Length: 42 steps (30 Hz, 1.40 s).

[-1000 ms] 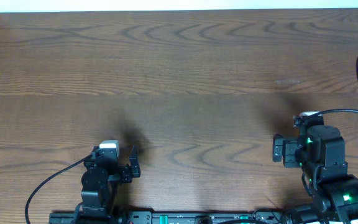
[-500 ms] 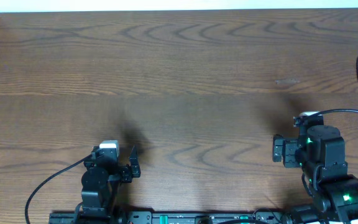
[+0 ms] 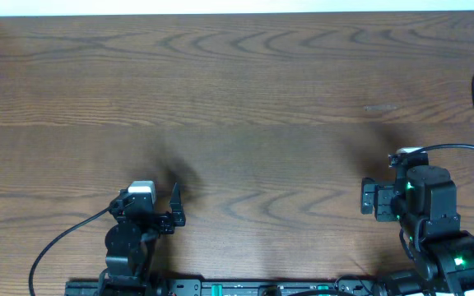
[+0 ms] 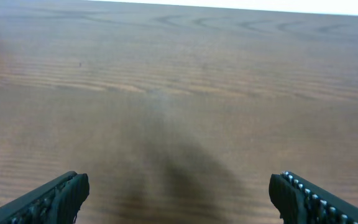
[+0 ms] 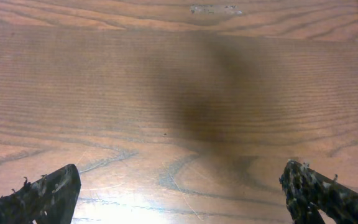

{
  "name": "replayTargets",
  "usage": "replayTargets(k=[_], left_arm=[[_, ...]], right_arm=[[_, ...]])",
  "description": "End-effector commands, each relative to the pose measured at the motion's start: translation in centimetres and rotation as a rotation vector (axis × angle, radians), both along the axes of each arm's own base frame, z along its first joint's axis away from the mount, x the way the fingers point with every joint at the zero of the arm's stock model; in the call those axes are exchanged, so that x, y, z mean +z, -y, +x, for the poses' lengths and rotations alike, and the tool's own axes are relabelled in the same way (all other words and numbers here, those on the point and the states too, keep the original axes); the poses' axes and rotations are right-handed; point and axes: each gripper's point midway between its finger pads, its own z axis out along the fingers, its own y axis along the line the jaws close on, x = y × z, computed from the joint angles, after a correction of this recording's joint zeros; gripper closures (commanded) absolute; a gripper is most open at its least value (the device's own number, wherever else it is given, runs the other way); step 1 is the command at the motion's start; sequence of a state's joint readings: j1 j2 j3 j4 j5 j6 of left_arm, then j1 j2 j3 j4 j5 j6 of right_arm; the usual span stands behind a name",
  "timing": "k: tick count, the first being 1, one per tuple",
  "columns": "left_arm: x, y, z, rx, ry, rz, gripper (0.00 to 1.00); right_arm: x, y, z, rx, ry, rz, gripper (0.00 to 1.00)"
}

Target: Untangle cables

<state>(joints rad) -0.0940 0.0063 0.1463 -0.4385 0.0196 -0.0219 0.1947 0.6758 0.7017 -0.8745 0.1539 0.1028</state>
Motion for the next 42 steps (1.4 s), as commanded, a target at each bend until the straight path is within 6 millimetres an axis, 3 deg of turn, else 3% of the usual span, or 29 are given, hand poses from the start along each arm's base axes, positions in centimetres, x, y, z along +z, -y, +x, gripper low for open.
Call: replayTargets(k=[1,19,42], left_arm=[[-0.3,-0.3,0.3,0.015,0.015,0.006,0.02],[2.0,-0.3,2.3,0.026,0.2,-0.009,0.02],[2.1,-2.0,2.6,0.097,0.232,0.006,0.02]], right_arm=[[0.1,0.2,0.0,-0.019,0.004,0.003,0.01],[0.1,0.2,0.0,-0.019,0.004,0.004,0.01],[0.1,0.2,0.0,-0.019,0.004,0.003,0.01]])
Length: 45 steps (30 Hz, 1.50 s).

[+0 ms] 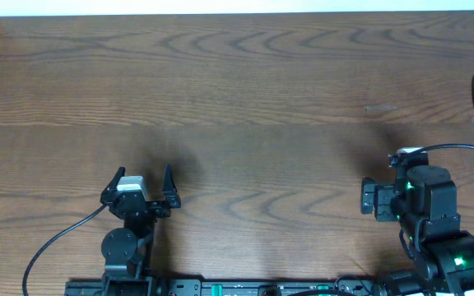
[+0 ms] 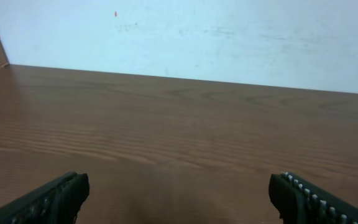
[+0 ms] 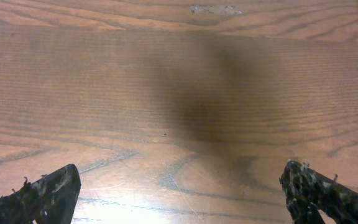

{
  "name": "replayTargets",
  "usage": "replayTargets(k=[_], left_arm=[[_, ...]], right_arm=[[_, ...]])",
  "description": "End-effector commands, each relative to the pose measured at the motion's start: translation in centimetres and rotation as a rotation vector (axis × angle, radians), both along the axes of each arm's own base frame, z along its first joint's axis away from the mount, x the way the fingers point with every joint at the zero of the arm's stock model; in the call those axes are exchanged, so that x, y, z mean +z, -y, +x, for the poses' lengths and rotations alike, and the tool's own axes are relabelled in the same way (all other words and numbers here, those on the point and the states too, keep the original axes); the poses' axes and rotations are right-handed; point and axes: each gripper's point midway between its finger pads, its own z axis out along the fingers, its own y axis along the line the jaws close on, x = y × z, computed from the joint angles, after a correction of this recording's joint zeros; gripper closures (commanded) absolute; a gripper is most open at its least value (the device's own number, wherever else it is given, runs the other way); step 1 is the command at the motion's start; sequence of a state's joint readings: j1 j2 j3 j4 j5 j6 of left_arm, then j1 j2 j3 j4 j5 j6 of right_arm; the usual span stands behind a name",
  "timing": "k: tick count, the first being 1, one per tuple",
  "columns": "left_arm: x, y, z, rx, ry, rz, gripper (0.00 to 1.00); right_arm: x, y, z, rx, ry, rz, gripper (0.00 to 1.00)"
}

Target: Untangle cables

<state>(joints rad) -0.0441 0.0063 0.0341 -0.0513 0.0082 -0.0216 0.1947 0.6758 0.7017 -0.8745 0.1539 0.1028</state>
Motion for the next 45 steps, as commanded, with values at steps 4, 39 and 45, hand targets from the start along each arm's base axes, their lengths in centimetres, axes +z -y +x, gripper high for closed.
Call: replayTargets(k=[4,39,45], left_arm=[[-1.81,-1.41,-0.01,0.063,-0.044,0.014,0.02],[-1.92,-1.4,-0.01,0.062,-0.049,0.014,0.02],[-1.92,-1.4,-0.01,0.062,-0.049,0.014,0.02]], right_arm=[[0.11,0.23,0.0,-0.019,0.004,0.003,0.01],[0.11,0.23,0.0,-0.019,0.004,0.004,0.01],[0.12,0.46,-0.03,-0.026,0.004,-0.008,0.01]])
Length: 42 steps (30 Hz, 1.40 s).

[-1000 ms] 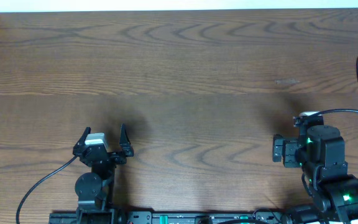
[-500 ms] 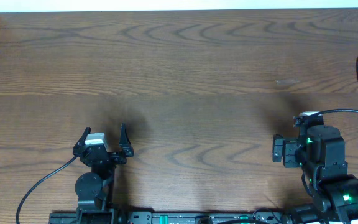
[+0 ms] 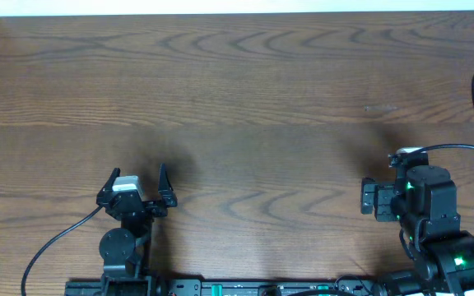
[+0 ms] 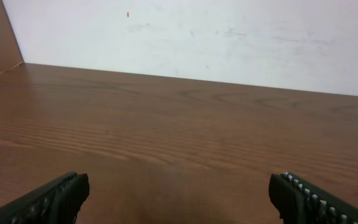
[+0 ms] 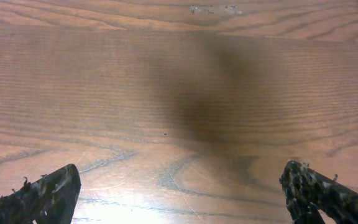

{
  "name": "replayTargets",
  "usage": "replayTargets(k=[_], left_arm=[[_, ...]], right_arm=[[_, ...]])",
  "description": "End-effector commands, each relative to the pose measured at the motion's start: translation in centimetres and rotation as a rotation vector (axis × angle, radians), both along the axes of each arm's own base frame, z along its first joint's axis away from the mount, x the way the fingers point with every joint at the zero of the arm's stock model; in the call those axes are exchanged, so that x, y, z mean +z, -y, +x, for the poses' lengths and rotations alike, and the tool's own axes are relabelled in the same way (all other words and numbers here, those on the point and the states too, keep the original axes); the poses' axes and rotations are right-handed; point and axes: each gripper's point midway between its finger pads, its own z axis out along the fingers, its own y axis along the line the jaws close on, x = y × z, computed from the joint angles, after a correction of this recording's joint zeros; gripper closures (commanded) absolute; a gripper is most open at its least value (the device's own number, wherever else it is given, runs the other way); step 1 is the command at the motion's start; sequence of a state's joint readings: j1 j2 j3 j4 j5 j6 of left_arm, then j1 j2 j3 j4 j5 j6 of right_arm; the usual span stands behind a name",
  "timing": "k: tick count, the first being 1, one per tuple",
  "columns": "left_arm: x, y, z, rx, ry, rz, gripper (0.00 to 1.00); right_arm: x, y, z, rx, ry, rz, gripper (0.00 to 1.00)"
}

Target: Untangle cables

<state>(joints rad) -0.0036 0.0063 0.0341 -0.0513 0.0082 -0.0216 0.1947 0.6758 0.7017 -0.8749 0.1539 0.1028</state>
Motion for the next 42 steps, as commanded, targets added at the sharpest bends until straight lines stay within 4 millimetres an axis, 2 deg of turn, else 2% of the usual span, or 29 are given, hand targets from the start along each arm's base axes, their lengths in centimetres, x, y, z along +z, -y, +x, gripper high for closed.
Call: replayTargets(k=[1,20,31,42], left_arm=[[-1.9,-0.4,0.0,0.021,-0.049,0.013,0.02],[-1.9,-0.4,0.0,0.022,-0.049,0.013,0.02],[-1.9,-0.4,0.0,0.022,-0.049,0.013,0.02],[-1.9,-0.4,0.0,0.021,-0.049,0.013,0.02]], right_arm=[[0.2,0.8,0.0,-0.04,0.007,-0.023,0.01],[0.1,1.0,-0.1,-0.049,0.005,-0.033,0.01],[1.1,1.4,-2.0,-0.051,0.072,-0.019,0.01],[-0.7,1.8,-3.7,-0.052,0.102,-0.013,0.01]])
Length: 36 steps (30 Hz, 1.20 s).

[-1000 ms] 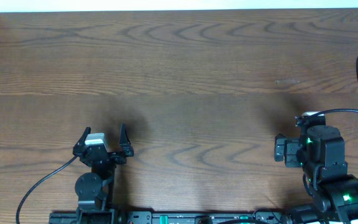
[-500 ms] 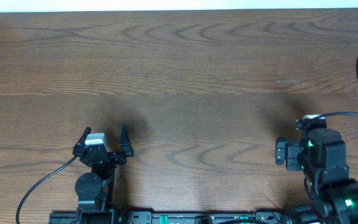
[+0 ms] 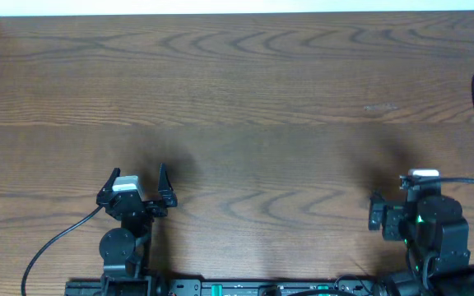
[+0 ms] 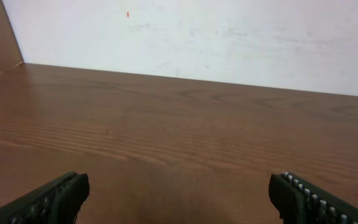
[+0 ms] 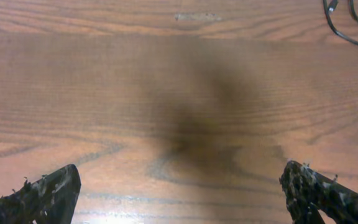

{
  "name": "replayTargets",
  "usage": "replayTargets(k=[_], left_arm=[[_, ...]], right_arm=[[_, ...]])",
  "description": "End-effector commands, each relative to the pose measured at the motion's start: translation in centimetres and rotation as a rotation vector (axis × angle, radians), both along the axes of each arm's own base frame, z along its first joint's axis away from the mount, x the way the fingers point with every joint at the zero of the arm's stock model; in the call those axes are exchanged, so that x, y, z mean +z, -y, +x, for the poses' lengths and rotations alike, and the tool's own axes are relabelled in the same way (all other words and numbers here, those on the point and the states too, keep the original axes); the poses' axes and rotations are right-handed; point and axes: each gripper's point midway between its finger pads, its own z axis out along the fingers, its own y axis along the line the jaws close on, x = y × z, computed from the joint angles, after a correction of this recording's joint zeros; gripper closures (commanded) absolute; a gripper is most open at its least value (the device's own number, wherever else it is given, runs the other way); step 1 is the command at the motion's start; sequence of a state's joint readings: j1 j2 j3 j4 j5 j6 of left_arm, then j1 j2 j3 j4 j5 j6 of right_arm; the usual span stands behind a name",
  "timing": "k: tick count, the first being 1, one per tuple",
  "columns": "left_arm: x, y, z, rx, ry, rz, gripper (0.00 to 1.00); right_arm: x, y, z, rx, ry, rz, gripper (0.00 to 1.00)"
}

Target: Untangle cables

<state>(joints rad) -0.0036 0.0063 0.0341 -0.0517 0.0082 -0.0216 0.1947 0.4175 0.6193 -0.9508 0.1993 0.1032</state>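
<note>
A thin black cable lies at the table's far right edge, cut off by the frame; its loop and a plug end show in the top right corner of the right wrist view point(image 5: 345, 23). My left gripper point(image 3: 136, 178) is open near the front left, facing level across the table toward the wall, with nothing between its fingers point(image 4: 48, 198). My right gripper point(image 5: 180, 198) is open near the front right, looking down at bare wood, well short of the cable.
The brown wooden table point(image 3: 237, 99) fills the overhead view. A white wall point(image 4: 191, 37) stands behind its far edge and a wooden side panel at the far left. A pale scuff point(image 5: 194, 17) marks the wood ahead of my right gripper.
My right arm has moved back toward the table's near edge, and its wrist view now takes in more of the cable at the top right. The left arm has not moved.
At first my left gripper was open and tilted down at the table, the right one open and still. Then the left gripper faced level toward the far wall, and afterwards sat slightly nearer the front edge. Now the right arm has drawn back; both remain open and empty.
</note>
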Motion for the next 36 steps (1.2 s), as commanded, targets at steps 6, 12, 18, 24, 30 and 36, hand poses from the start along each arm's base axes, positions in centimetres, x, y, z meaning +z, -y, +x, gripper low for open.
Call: replayTargets(k=[6,12,18,24,30,36], left_arm=[[-1.9,-0.4,0.0,0.022,-0.049,0.013,0.02],[-1.9,-0.4,0.0,0.021,-0.049,0.012,0.02],[-1.9,-0.4,0.0,0.021,-0.049,0.013,0.02],[-1.9,-0.4,0.0,0.021,-0.049,0.012,0.02],[-1.9,-0.4,0.0,0.021,-0.049,0.013,0.02],[-1.9,-0.4,0.0,0.022,-0.049,0.013,0.02]], right_arm=[[-1.7,0.4,-1.6,-0.012,-0.021,0.005,0.01],[-1.2,0.2,-1.4,-0.004,0.011,0.019,0.01],[-0.3,-1.0,-0.3,0.038,0.071,0.067,0.01],[0.4,-2.0,1.3,0.069,0.15,0.108,0.01],[0.6,-2.3,2.7,0.073,0.244,0.123,0.01],[-0.2,-2.3,2.9,0.059,0.326,0.162,0.01]])
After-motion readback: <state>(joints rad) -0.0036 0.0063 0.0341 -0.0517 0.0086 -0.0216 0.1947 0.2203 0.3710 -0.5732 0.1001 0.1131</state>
